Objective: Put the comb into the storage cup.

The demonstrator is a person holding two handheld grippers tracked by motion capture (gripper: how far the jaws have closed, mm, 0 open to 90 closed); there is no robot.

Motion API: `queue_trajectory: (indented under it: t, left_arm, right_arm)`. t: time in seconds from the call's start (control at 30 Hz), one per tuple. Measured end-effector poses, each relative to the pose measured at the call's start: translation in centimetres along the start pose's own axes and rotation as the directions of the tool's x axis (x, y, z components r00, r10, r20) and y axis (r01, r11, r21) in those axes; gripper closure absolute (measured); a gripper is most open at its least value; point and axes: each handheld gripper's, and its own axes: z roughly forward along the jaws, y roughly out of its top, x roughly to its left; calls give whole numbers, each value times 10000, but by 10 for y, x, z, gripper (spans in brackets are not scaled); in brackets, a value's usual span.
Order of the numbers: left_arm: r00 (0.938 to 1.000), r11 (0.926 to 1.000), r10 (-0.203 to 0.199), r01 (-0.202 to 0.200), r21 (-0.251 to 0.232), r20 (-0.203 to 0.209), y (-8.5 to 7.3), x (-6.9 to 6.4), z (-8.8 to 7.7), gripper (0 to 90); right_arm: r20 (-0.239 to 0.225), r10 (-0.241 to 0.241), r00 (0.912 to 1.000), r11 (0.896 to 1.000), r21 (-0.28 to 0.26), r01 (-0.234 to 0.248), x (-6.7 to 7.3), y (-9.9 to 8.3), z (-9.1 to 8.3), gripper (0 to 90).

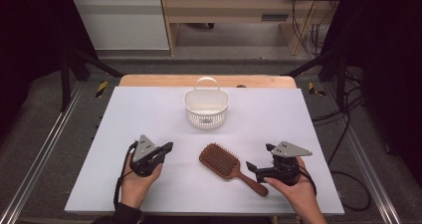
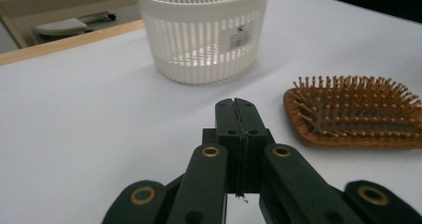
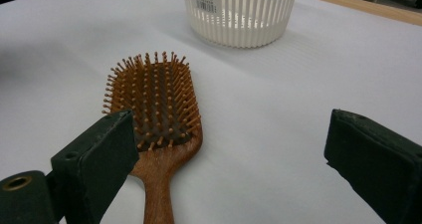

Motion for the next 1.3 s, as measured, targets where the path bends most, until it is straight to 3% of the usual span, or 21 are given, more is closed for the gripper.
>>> queue_trajectory:
  t: [0.13, 0.27, 0.33, 0.5, 0.67, 0.77, 1.03, 1.3]
  left_arm:
    - [9969, 9974, -463, 427, -575, -632, -6, 14, -27, 900]
    - [9836, 9932, -790, 637, -976, -1624, -19, 25, -51, 820]
    - [9737, 9901, -1018, 791, -1163, -2041, -24, 29, -60, 679]
    - [9574, 9848, -1223, 843, -1519, -2616, -32, 33, -75, 367]
    - [9547, 9817, -1429, 1032, -1600, -2611, -34, 38, -71, 125]
    - [9521, 9791, -1572, 1155, -1674, -2623, -35, 41, -69, 42]
    - [9439, 9735, -1970, 1565, -1665, -2650, -40, 48, -68, 28]
    - [9430, 9721, -2046, 1644, -1673, -2624, -41, 52, -67, 31]
  right_arm:
    - [-2, -214, 9998, 9993, 311, 214, 4, 0, 3, 74]
    - [-3, -416, 9991, 9958, 811, 415, 9, 1, 5, 82]
    - [-83, -461, 9989, 9928, 1101, 467, 11, 1, 8, 83]
    - [-331, -521, 9981, 9828, 1754, 571, 16, -1, 16, 85]
    - [-572, -612, 9965, 9770, 2009, 716, 22, 0, 20, 83]
    - [-739, -689, 9949, 9707, 2251, 840, 27, 0, 24, 85]
    - [-979, -765, 9923, 9499, 2953, 1023, 35, -1, 30, 100]
    - [-1276, -870, 9880, 9082, 3975, 1313, 37, -3, 37, 133]
